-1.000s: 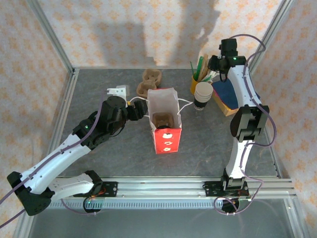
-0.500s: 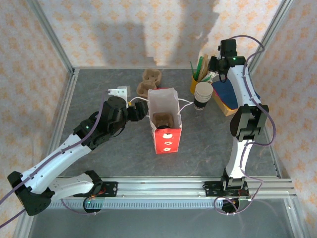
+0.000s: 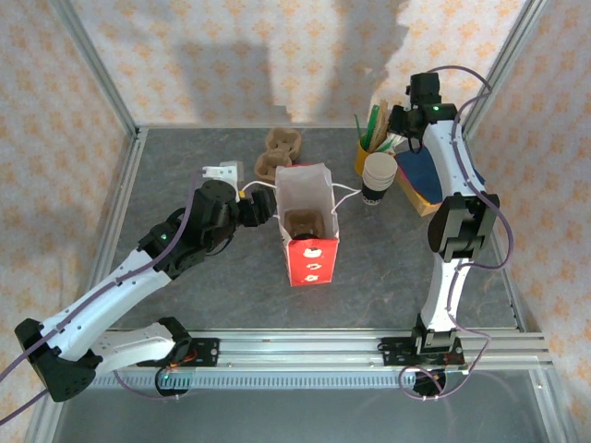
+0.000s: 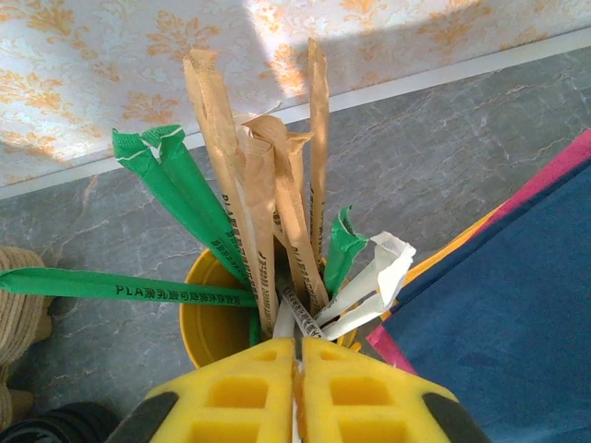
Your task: Pack the takeout coffee
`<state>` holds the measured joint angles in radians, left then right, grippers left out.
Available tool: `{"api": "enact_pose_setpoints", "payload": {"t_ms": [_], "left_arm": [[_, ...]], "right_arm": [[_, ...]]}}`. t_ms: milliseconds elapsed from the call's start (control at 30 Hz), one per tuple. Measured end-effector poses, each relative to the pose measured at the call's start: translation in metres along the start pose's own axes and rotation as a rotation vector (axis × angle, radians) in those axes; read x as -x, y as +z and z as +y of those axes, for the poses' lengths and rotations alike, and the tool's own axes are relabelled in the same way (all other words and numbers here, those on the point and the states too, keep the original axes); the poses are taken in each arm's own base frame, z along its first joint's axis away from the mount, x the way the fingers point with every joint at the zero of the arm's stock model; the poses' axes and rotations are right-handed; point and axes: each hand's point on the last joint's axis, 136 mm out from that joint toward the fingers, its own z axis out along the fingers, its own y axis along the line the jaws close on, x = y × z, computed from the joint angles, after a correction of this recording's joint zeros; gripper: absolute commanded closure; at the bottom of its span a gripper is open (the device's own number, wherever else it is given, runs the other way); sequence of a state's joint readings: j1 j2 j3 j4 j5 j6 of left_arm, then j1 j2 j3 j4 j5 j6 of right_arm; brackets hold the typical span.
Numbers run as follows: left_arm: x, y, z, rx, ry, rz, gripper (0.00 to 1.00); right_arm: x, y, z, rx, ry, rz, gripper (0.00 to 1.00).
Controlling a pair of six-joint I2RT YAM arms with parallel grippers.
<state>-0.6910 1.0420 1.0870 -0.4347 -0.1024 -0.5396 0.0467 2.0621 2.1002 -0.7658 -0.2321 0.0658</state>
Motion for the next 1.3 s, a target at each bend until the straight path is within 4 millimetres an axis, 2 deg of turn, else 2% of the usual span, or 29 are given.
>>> {"api": "enact_pose_setpoints", "payload": {"t_ms": [133, 233, 300, 433, 533, 633, 767, 867, 1167, 1300], "left_arm": [[0.0, 0.0, 0.0, -0.001, 0.0, 0.0, 0.23], [0.0, 0.0, 0.0, -0.001, 0.0, 0.0, 0.23], [0.0, 0.0, 0.0, -0.001, 0.0, 0.0, 0.23], [0.002, -0.002, 0.0, -0.005, -0.003, -0.006, 0.23], [0.005, -0.007, -0.001, -0.013, -0.007, -0.018, 0.23], [0.008, -0.011, -0.002, -0.02, -0.01, -0.028, 0.23], [0.008, -0.012, -0.002, -0.022, -0.011, -0.031, 0.23], [0.008, -0.011, -0.001, -0.019, -0.011, -0.033, 0.23], [0.013, -0.012, -0.004, -0.032, -0.018, -0.051, 0.25], [0.013, -0.011, -0.005, -0.032, -0.018, -0.052, 0.25]], "right_arm": [[0.003, -0.009, 0.001, 0.003, -0.001, -0.011, 0.97], [0.014, -0.033, 0.005, 0.016, -0.003, -0.053, 0.99], [0.025, -0.057, 0.01, 0.029, -0.006, -0.101, 1.0], [0.046, -0.121, 0.019, 0.065, -0.011, -0.22, 0.99], [0.057, -0.166, 0.025, 0.092, -0.015, -0.3, 1.0], [0.061, -0.199, 0.029, 0.115, -0.018, -0.355, 1.0], [0.058, -0.232, 0.039, 0.177, -0.031, -0.384, 1.0], [0.053, -0.259, 0.054, 0.274, -0.047, -0.398, 1.0], [0.024, -0.359, 0.099, 0.569, -0.071, -0.465, 1.0], [0.006, -0.384, 0.123, 0.686, -0.089, -0.443, 1.0]]}}
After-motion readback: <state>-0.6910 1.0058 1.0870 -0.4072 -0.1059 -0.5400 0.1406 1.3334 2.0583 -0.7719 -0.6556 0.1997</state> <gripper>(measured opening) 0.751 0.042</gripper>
